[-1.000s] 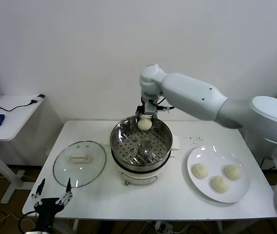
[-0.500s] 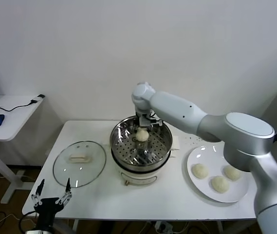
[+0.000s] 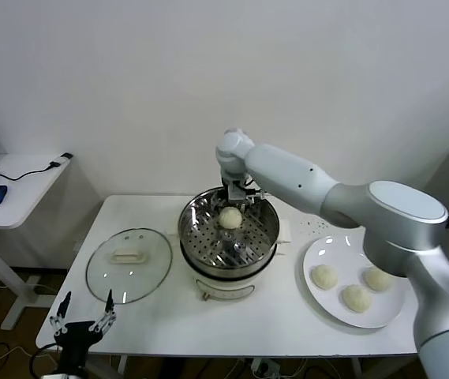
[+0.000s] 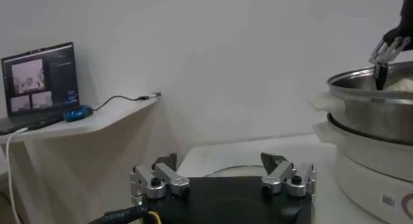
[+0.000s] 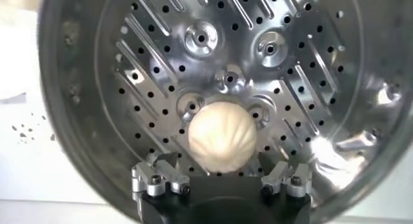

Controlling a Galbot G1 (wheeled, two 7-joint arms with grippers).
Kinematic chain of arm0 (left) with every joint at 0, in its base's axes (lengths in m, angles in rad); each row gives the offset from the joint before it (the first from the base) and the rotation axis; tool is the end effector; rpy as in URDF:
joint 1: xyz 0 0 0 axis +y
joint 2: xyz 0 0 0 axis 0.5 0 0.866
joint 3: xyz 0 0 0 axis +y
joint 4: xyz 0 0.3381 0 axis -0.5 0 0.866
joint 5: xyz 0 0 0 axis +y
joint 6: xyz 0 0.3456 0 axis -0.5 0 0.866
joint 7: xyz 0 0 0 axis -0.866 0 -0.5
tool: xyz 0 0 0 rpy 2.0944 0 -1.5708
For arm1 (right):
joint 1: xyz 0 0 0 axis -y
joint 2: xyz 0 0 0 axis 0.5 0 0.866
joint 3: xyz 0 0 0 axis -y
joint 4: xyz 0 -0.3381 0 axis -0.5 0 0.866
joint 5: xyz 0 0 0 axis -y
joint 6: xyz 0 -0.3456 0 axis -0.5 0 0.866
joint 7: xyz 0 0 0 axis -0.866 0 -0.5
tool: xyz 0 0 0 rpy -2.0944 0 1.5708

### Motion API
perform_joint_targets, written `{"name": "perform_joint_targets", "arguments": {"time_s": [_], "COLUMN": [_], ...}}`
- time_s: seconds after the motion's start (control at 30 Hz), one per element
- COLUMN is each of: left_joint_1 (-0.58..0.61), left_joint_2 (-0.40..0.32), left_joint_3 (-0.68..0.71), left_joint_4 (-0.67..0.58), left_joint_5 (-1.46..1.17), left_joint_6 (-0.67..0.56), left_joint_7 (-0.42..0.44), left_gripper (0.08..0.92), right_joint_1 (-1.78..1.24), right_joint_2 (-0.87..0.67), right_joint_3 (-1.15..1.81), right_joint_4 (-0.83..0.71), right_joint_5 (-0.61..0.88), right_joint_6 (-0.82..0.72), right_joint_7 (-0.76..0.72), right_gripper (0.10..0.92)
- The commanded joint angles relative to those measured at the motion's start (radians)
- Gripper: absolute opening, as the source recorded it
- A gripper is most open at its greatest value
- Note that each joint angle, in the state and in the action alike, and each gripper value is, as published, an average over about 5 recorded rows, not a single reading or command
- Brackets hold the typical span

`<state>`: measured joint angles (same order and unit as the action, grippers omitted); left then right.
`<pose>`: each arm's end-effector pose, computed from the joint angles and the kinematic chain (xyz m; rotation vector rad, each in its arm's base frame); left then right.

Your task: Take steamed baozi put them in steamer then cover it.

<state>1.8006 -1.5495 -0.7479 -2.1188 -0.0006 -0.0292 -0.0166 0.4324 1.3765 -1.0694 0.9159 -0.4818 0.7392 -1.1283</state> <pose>0.1026 0.0690 -0.3110 0.2676 -2.9490 -0.2320 0.5882 0.1630 -0.0599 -1.9003 0.1113 -2.4633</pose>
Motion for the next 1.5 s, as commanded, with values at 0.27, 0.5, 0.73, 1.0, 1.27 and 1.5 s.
{"name": "perform_joint_targets", "arguments": {"time_s": [0.27, 0.5, 0.73, 1.0, 1.27, 1.5], "left_joint_1": [0.011, 0.020, 0.021, 0.023, 0.031, 0.032], "left_joint_2": [-0.003, -0.006, -0.004, -0.007, -0.012, -0.015], "left_joint_3": [0.005, 0.007, 0.008, 0.013, 0.011, 0.011], "left_joint_4": [-0.012, -0.021, -0.027, -0.026, -0.017, -0.012], "left_joint_5": [-0.014, -0.018, -0.019, -0.009, -0.008, -0.008], "left_joint_6": [-0.003, -0.009, -0.008, -0.005, -0.009, -0.009], "left_joint_7": [-0.001, -0.001, 0.000, 0.000, -0.001, 0.000], "left_gripper": [0.823, 0.823, 0.823, 0.823, 0.823, 0.823], "right_joint_1": [0.408, 0.419, 0.364, 0.132, -0.107, -0.216], "right_joint_2": [-0.362, -0.548, -0.696, -0.776, -0.768, -0.713], "right_joint_3": [-0.435, -0.491, -0.537, -0.436, -0.268, -0.171], "right_joint_4": [0.309, 0.354, 0.378, 0.410, 0.379, 0.314], "right_joint_5": [0.755, 1.068, 1.092, 0.906, 0.789, 0.766], "right_joint_6": [-0.562, -0.961, -1.027, -1.016, -1.017, -1.021], "right_joint_7": [0.130, 0.182, 0.137, 0.062, 0.081, 0.105], "right_gripper": [0.823, 0.823, 0.823, 0.823, 0.823, 0.823]}}
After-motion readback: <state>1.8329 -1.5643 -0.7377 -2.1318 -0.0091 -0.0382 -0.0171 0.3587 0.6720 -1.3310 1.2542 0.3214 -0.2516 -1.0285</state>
